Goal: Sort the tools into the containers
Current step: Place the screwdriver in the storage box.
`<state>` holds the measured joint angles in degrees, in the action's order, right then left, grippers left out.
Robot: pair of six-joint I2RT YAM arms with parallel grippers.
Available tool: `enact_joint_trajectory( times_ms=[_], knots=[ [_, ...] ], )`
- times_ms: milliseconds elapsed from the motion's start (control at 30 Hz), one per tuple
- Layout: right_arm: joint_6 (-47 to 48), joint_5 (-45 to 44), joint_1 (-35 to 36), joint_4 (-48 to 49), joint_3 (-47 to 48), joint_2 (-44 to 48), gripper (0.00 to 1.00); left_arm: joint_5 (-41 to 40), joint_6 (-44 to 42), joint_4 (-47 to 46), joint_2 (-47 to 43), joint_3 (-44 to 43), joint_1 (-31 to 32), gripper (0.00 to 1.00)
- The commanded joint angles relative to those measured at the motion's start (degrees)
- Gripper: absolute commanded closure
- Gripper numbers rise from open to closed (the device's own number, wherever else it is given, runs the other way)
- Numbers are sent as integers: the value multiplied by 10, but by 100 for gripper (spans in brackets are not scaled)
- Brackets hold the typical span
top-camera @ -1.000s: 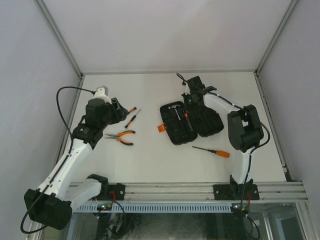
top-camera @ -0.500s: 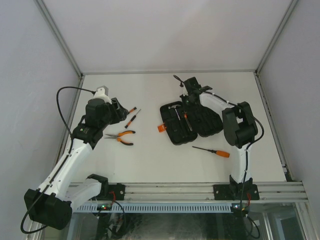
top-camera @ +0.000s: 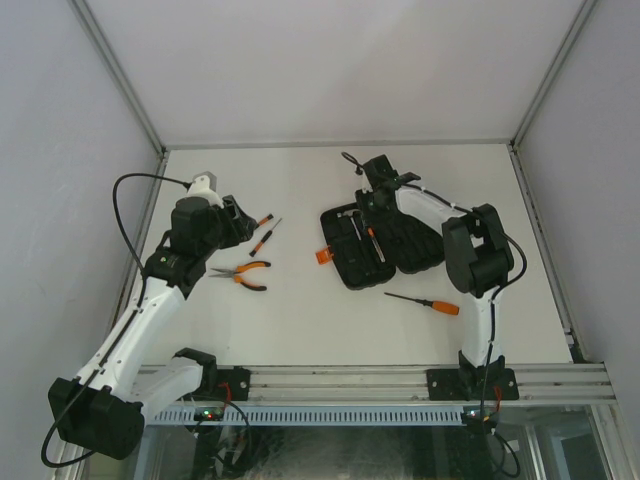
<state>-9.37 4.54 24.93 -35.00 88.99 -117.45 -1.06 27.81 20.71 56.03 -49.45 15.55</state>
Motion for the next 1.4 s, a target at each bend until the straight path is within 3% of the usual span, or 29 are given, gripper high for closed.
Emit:
enact_joint_trajectory(
  times_ms=[0, 267, 467, 1367],
  knots=[
    [8, -24, 6, 1, 12, 42, 68, 9, 1, -21, -6, 14, -5, 46],
    [13, -45, 19, -15, -15, 77, 72, 11, 1, -21, -5, 14, -5, 46],
    [14, -39, 19, -30, -27, 75, 83, 11, 2, -22, -3, 14, -5, 46],
    [15, -37, 17, -56, -24, 36, 90, 20, 5, -26, 1, 15, -6, 46]
  ],
)
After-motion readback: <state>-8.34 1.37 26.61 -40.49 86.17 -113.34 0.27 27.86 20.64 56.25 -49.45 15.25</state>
